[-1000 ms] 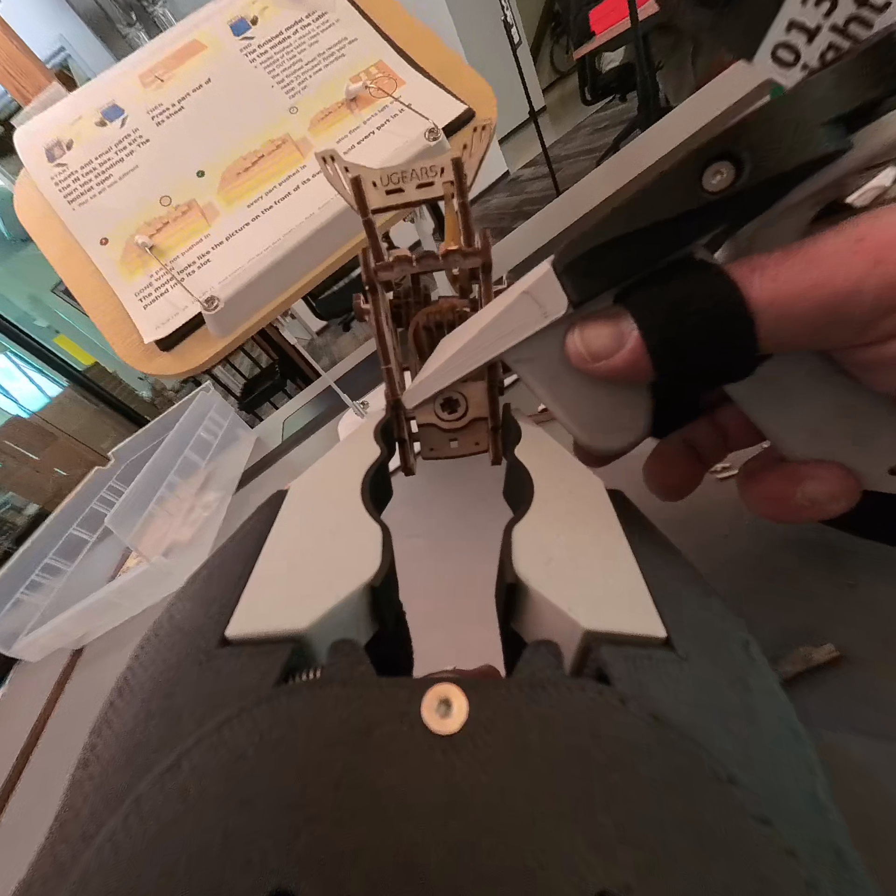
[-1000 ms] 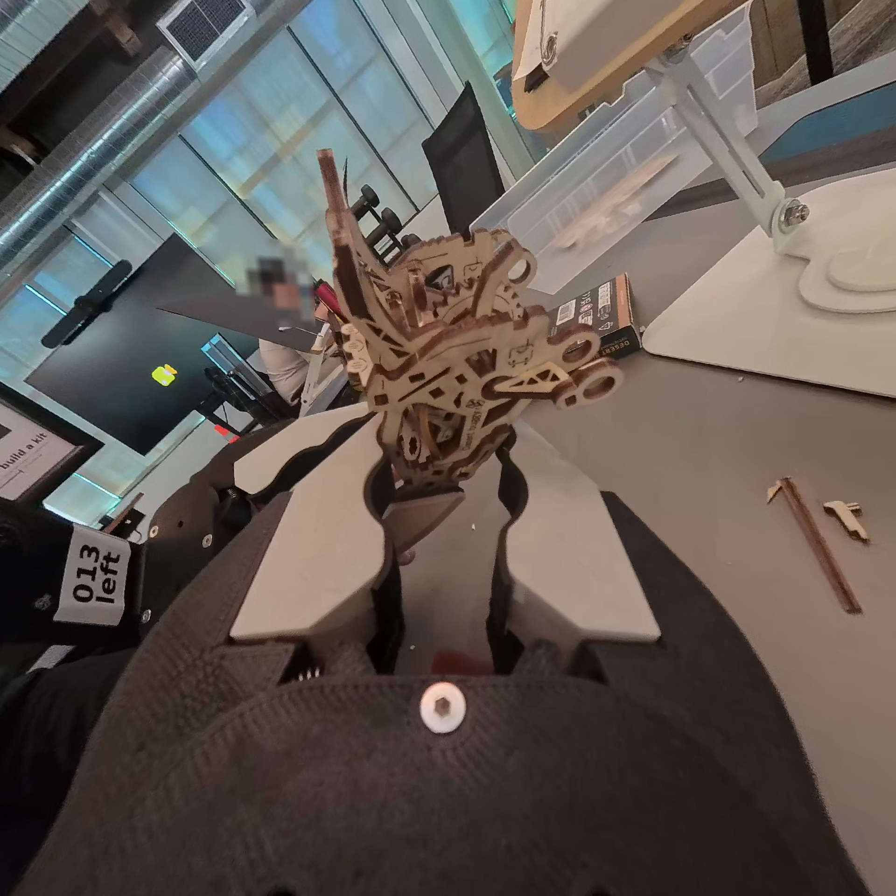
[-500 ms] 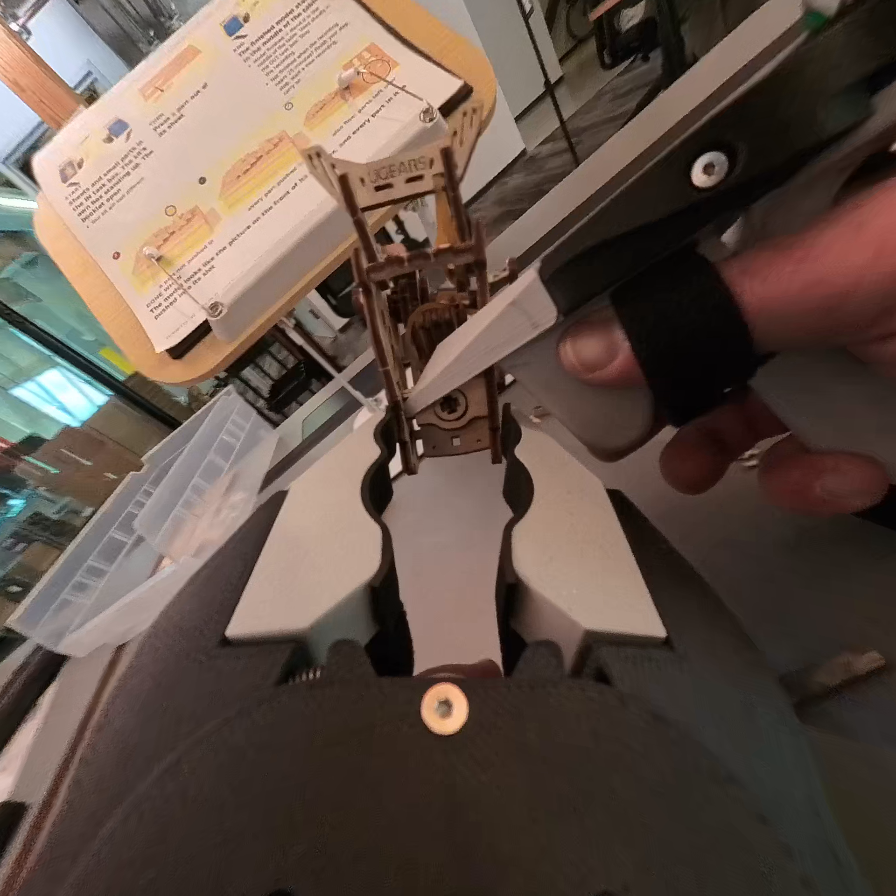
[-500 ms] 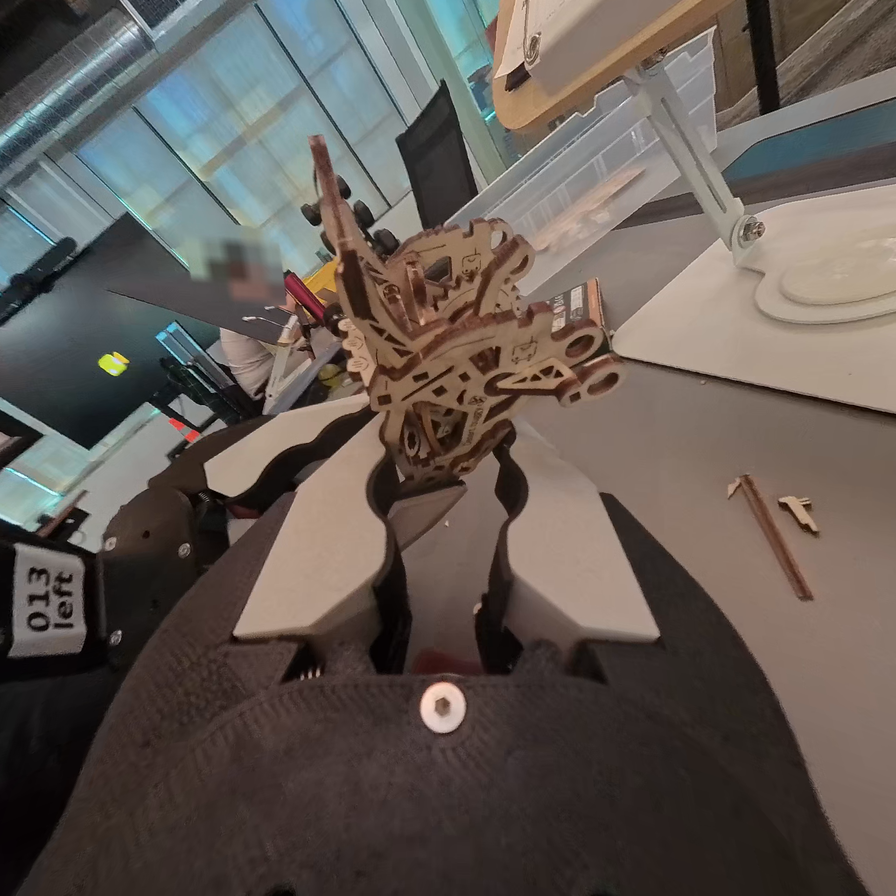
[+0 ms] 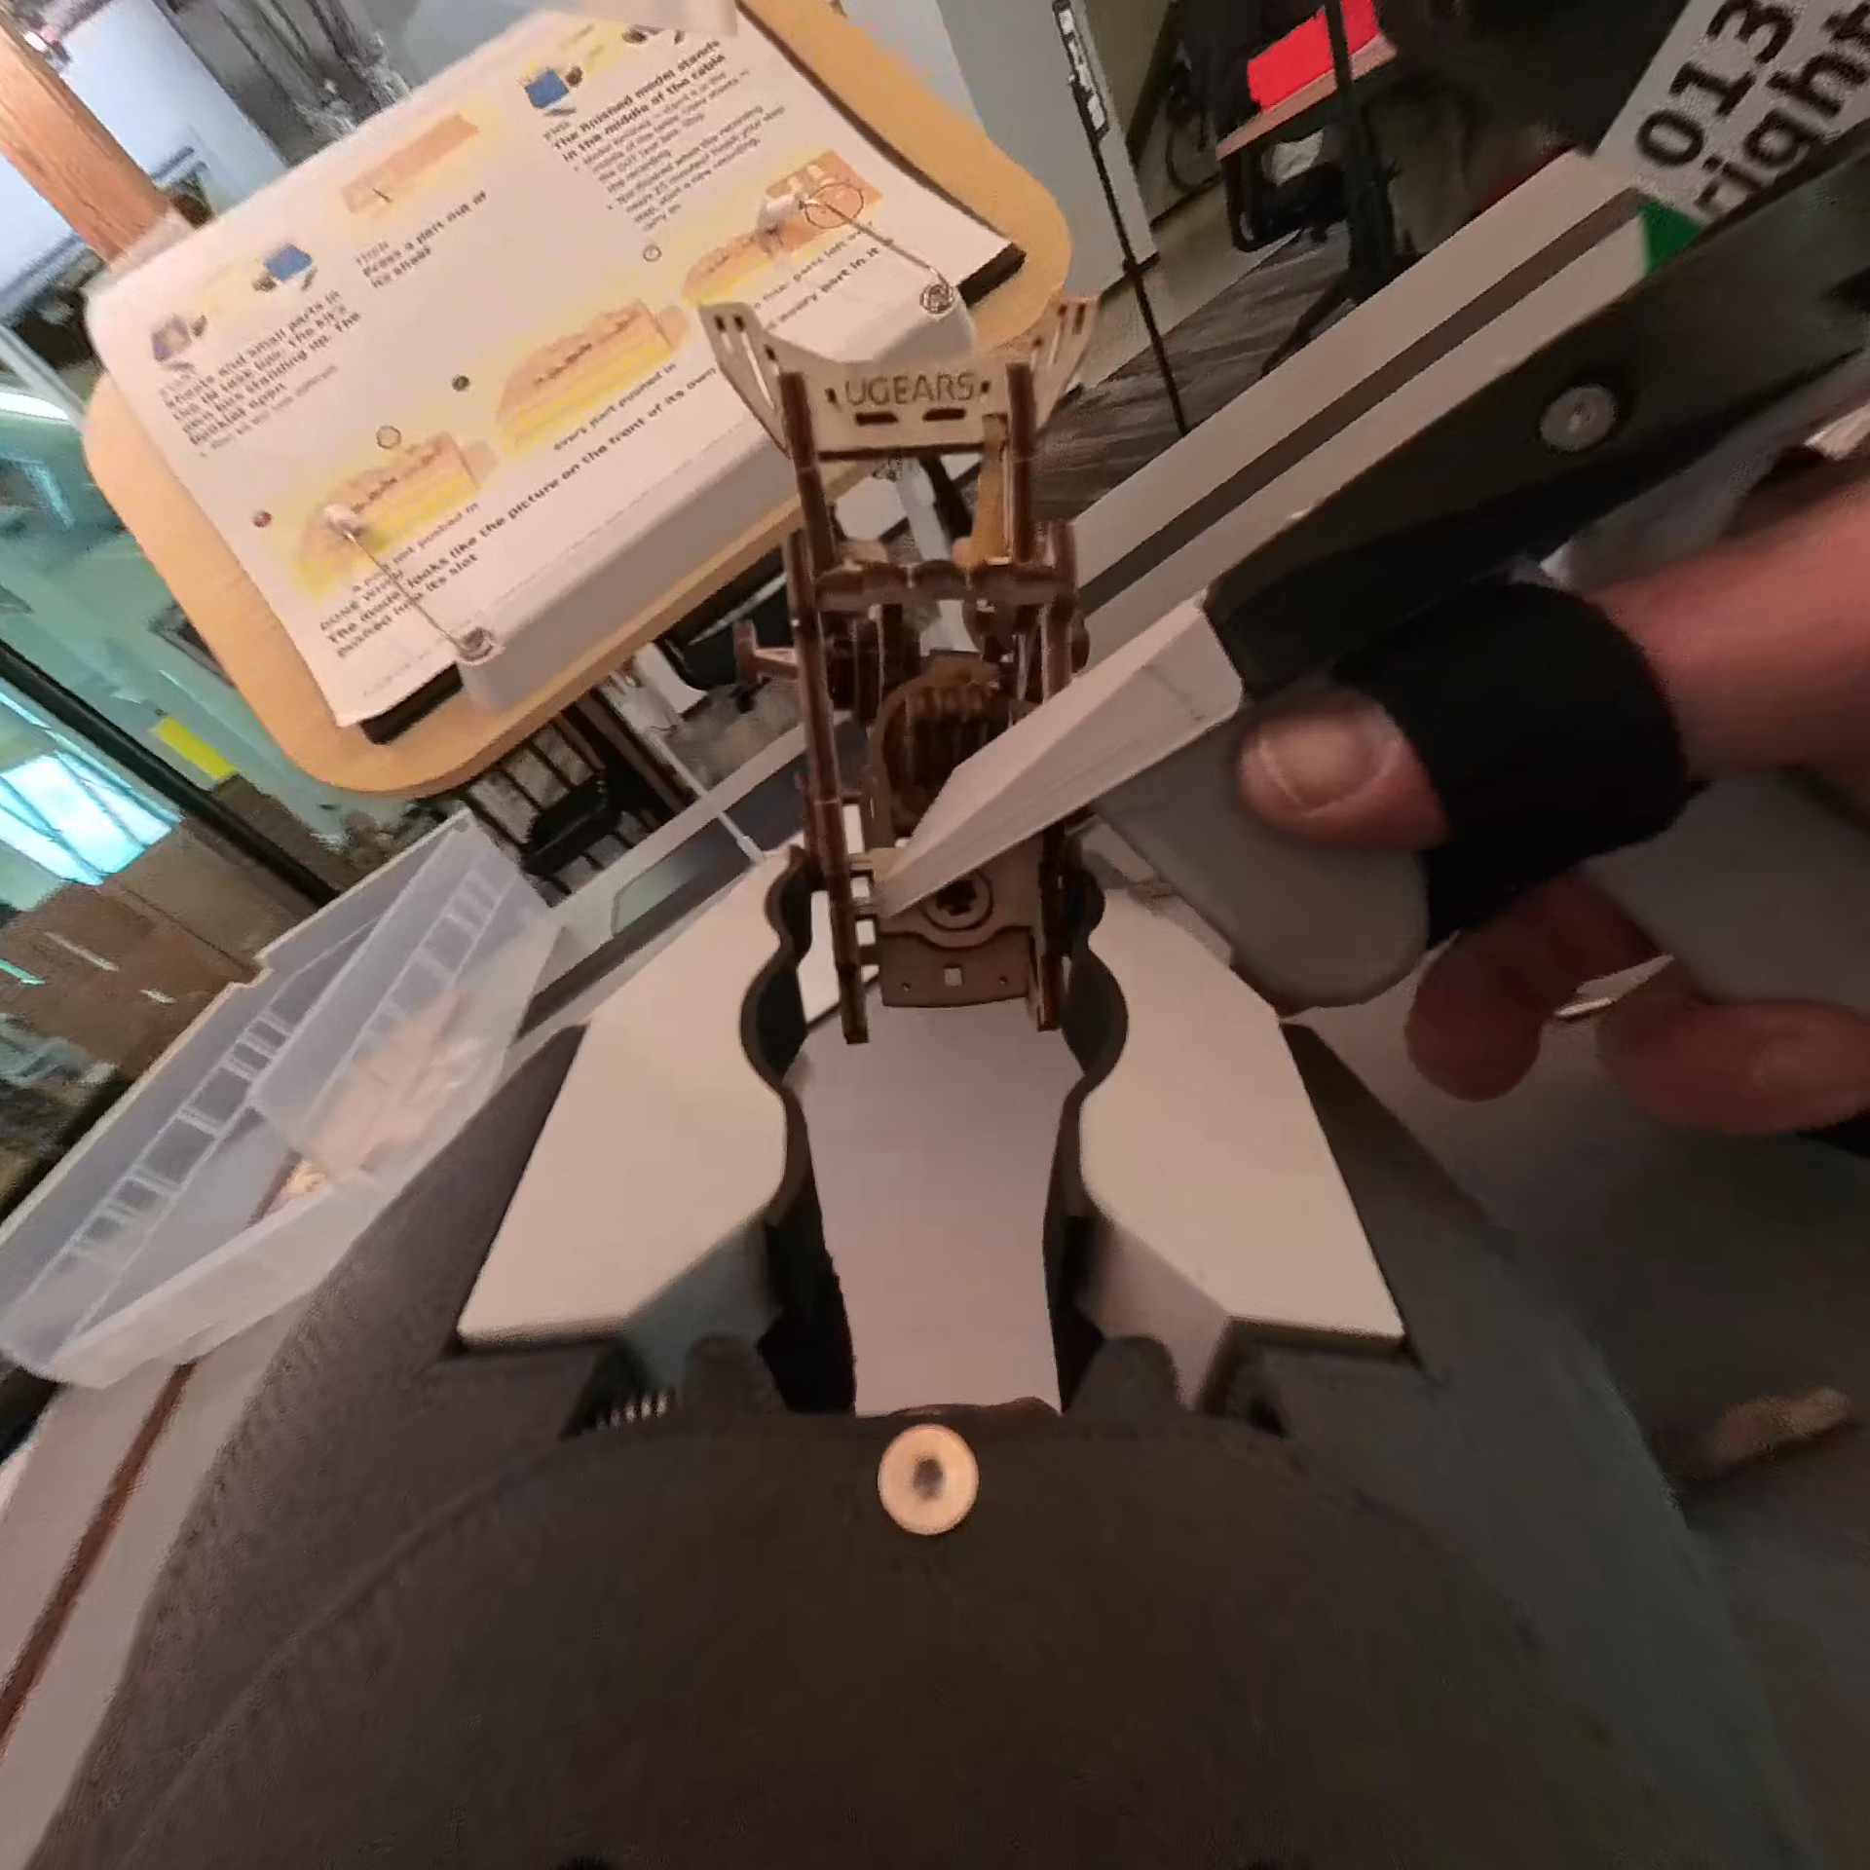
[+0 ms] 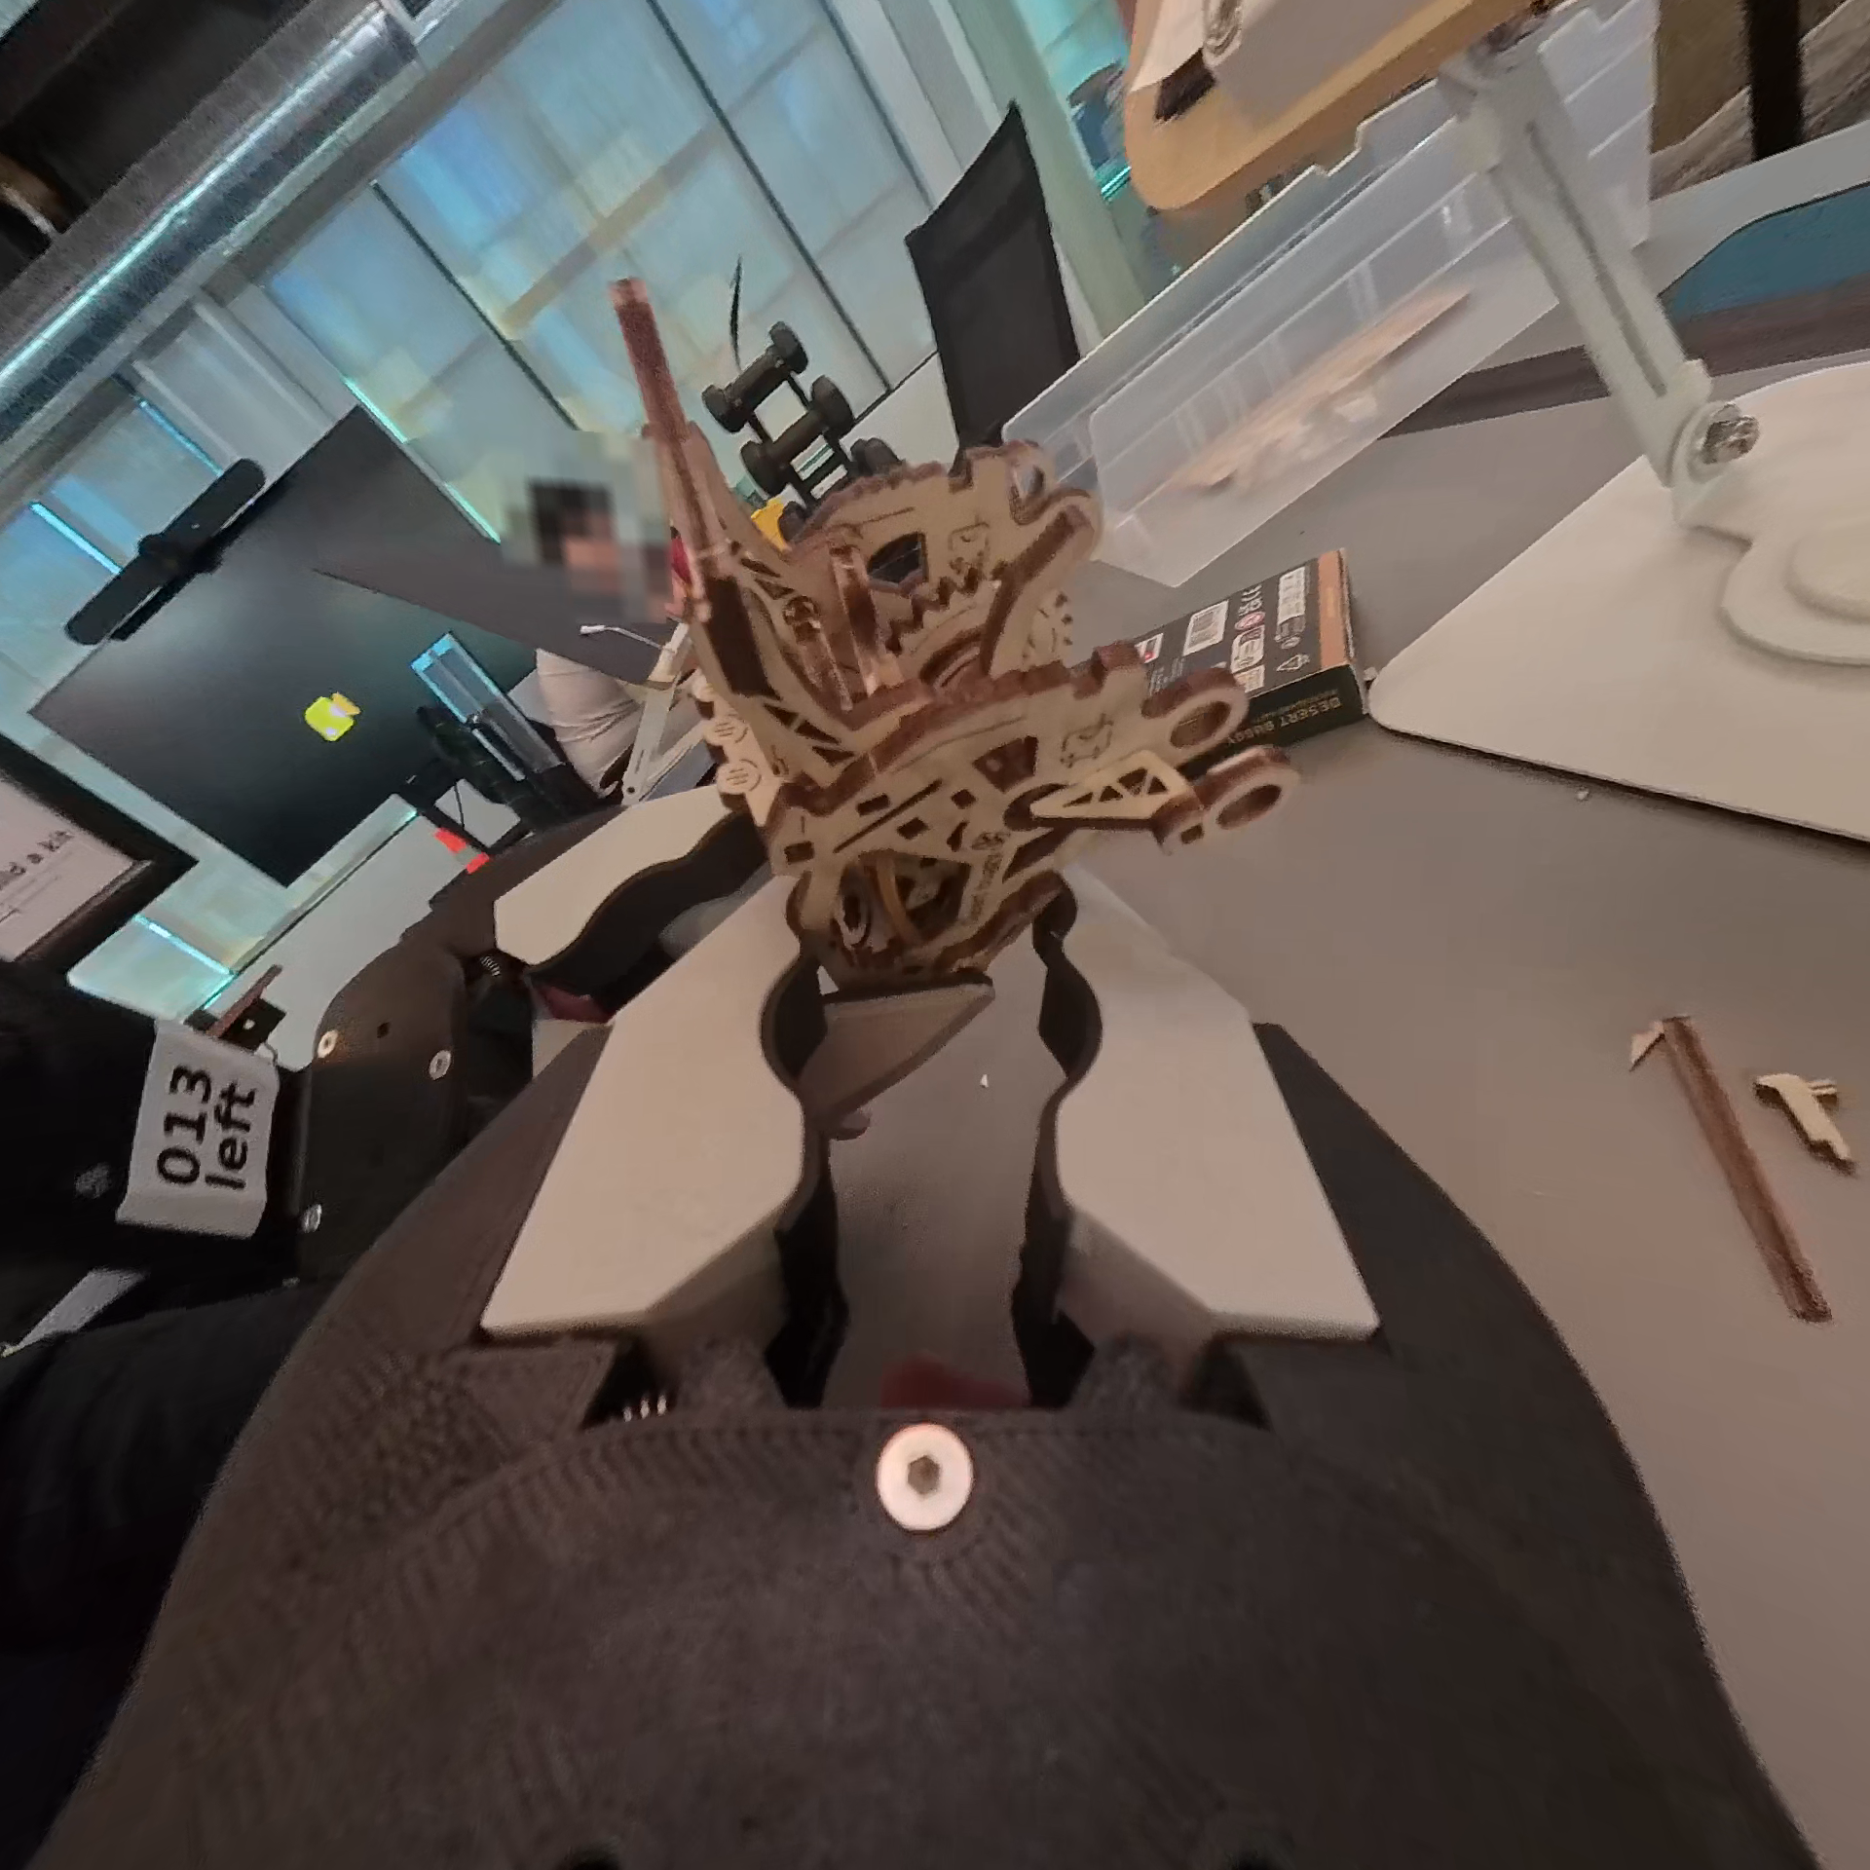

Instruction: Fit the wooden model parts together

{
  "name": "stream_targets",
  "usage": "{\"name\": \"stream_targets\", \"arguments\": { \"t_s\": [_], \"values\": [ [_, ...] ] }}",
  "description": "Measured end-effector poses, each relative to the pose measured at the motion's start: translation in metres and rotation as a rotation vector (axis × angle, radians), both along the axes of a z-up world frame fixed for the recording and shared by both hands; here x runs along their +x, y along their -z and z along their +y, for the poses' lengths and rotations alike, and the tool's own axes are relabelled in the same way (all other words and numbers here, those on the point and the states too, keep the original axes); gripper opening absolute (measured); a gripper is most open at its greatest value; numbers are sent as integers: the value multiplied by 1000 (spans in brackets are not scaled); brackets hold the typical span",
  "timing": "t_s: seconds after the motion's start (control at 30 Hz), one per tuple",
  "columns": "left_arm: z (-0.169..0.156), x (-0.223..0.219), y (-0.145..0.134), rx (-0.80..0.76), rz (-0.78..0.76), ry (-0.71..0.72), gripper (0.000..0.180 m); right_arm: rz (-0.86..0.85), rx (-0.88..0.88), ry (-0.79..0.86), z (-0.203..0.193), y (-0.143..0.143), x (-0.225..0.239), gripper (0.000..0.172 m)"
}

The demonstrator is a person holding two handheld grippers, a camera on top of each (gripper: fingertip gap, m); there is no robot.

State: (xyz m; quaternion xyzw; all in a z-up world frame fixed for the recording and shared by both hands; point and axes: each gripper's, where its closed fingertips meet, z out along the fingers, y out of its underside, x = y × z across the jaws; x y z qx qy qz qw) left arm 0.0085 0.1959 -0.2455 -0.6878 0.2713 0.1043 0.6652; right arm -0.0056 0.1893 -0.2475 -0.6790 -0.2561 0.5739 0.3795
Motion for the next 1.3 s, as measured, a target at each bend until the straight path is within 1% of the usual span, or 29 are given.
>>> {"name": "stream_targets", "arguments": {
  "t_s": [0.07,0.2,0.37,0.57,0.73,0.8,0.83,0.87,0.9,0.93,1.0,1.07,1.1,1.13,1.17,1.23,1.3],
  "values": [
    [1,0,-1,16,40,-22,46,15,-9,29,4,-2,3,39],
    [1,2,-4,29,45,-30,46,39,-8,60,5,-6,6,38],
    [2,2,0,28,79,-56,45,25,-16,67,5,-3,6,37],
    [5,3,4,13,80,-66,45,10,-15,80,8,1,7,35],
    [1,6,2,-17,-16,19,50,9,2,57,7,-1,7,35],
    [-3,5,0,-52,-66,88,50,1,20,51,7,-2,8,34],
    [-5,4,1,-90,-96,126,53,3,18,42,6,-2,8,34],
    [-8,5,2,-141,-148,179,48,6,18,32,6,-2,7,34],
    [-11,4,-2,-151,-193,230,48,13,19,20,4,-3,7,34],
    [-12,2,-2,-159,-204,255,50,17,23,9,2,-4,6,34],
    [-16,3,-3,-194,-248,315,41,19,42,-3,0,-6,5,34],
    [-20,0,-9,-206,-359,377,33,27,55,-6,0,-8,6,35],
    [-20,-7,-12,-217,-418,383,29,30,57,-7,0,-9,8,34],
    [-18,-14,-15,-212,-483,368,33,42,52,-14,0,-10,9,34],
    [-20,-12,-16,-233,-529,401,26,48,49,-18,-1,-10,8,34],
    [-21,-4,-12,-261,-530,418,24,51,50,-26,-2,-11,7,34],
    [-18,-3,-11,-251,-525,395,21,56,48,-24,-2,-11,8,34]
  ]
}}
